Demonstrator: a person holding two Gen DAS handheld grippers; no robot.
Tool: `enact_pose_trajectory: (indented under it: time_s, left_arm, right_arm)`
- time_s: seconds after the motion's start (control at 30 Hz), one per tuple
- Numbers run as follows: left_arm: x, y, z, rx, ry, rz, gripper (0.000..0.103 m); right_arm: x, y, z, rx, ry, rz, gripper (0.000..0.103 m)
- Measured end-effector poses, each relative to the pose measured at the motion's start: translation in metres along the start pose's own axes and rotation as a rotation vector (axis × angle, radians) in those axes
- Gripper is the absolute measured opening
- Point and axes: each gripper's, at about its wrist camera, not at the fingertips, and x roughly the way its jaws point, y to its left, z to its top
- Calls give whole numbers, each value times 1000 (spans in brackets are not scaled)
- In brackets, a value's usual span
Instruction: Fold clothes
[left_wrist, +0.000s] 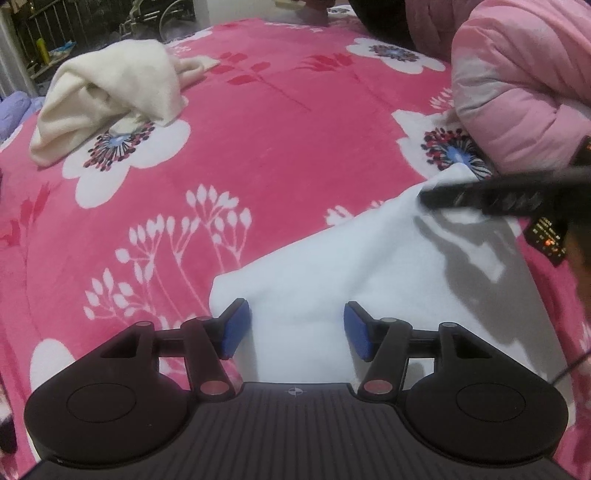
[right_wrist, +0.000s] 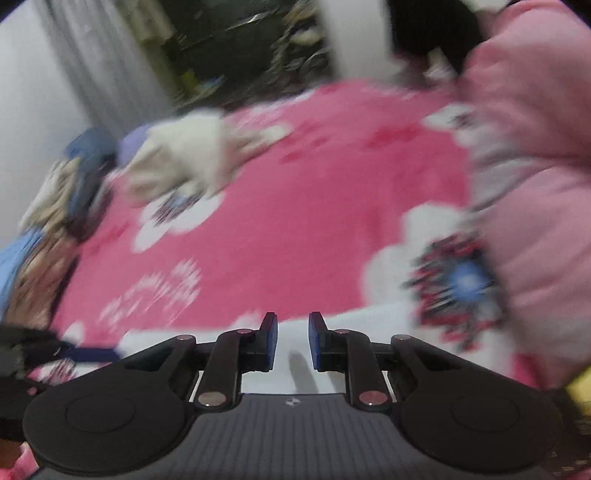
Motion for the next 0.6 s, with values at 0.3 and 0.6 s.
enact_pose_trajectory:
  time_s: [0.3, 0.6]
  left_arm:
    - [0, -1, -2, -8, 7, 27, 64]
    - [0, -1, -2, -16, 13, 35, 65]
  right_arm:
    - [9, -24, 1, 19, -60, -246, 18]
    - [-11, -12, -6, -33, -77, -240, 18]
